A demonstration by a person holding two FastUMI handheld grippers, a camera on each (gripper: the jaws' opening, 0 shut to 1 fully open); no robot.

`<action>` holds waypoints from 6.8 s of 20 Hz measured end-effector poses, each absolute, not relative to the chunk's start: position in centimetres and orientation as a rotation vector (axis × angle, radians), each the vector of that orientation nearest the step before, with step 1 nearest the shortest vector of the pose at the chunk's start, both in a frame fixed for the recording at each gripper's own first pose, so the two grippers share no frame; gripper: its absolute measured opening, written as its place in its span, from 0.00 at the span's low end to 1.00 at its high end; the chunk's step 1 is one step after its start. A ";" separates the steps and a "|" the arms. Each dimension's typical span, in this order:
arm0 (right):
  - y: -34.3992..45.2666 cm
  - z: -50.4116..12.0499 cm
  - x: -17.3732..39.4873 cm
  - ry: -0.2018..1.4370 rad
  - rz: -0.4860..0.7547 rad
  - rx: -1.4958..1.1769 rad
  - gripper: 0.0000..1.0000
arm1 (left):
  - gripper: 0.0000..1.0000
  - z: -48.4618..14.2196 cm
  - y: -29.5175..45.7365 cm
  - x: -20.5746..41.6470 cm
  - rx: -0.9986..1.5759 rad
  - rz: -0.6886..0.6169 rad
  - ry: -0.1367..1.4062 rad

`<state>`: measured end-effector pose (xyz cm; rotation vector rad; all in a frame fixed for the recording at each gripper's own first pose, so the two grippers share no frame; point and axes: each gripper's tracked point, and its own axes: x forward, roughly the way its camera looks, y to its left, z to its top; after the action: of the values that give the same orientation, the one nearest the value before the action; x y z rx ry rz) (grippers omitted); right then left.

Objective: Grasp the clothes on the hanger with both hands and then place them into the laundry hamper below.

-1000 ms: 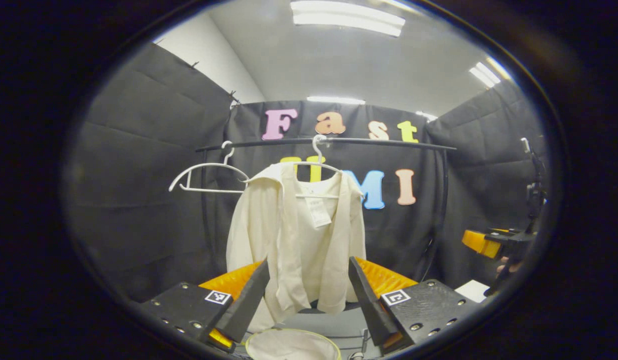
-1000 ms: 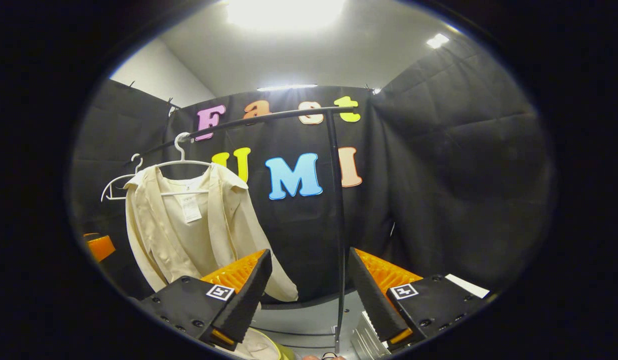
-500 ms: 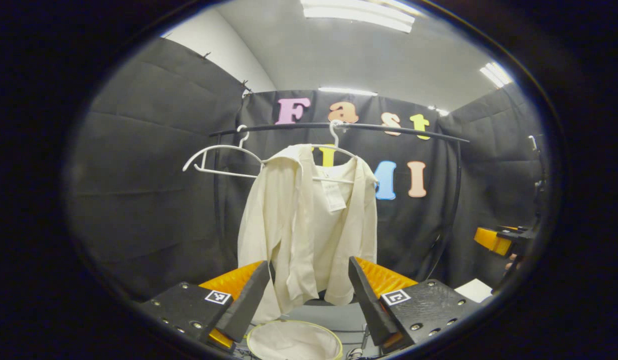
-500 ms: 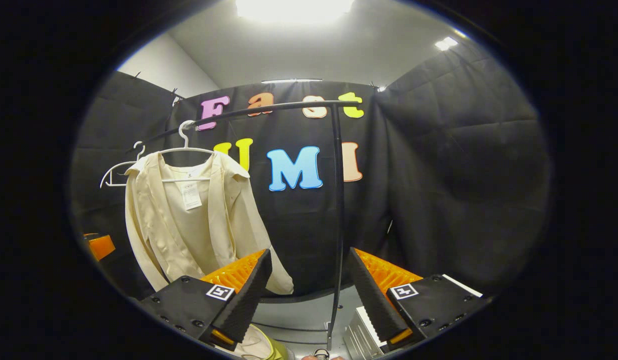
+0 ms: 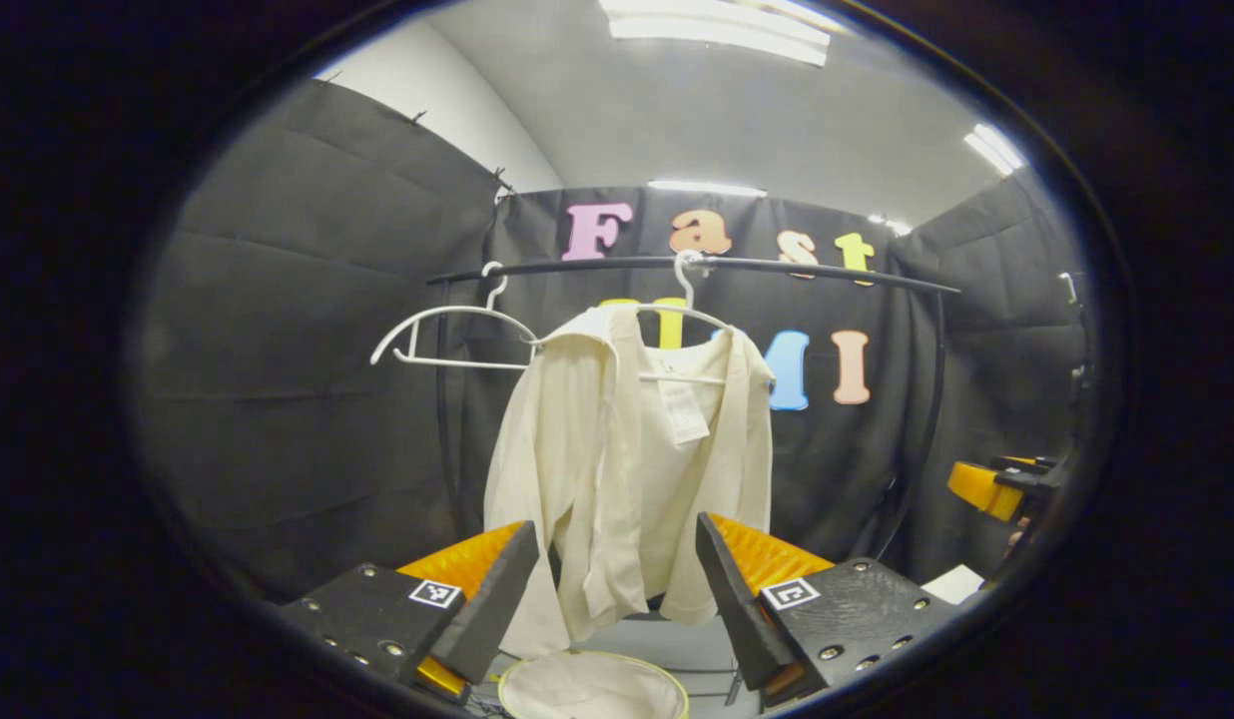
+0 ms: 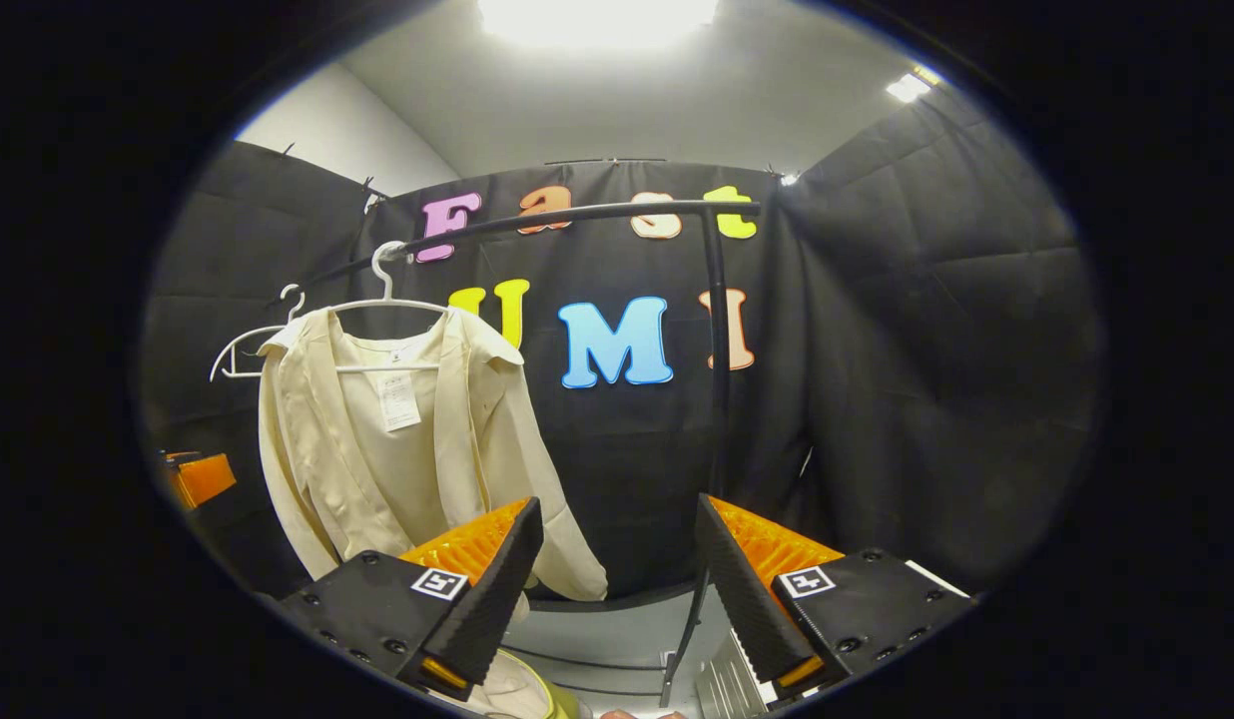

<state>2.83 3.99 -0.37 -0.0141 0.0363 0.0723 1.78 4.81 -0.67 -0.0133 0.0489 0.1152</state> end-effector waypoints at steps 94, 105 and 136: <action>27.4 3.2 30.9 -0.165 0.518 -0.239 0.02 | 0.02 4.3 12.1 18.7 -0.049 0.382 0.000; 22.6 6.9 32.8 -0.253 0.403 -0.258 0.02 | 0.02 6.4 13.1 18.1 -0.225 0.374 -0.106; 20.6 7.2 37.9 -0.280 0.327 -0.259 0.02 | 0.01 8.8 19.4 15.3 -0.215 0.218 -0.039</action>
<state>37.93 20.55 7.24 -0.2591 -0.2805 0.3273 15.26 19.36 8.83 -0.2154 -0.0394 0.2180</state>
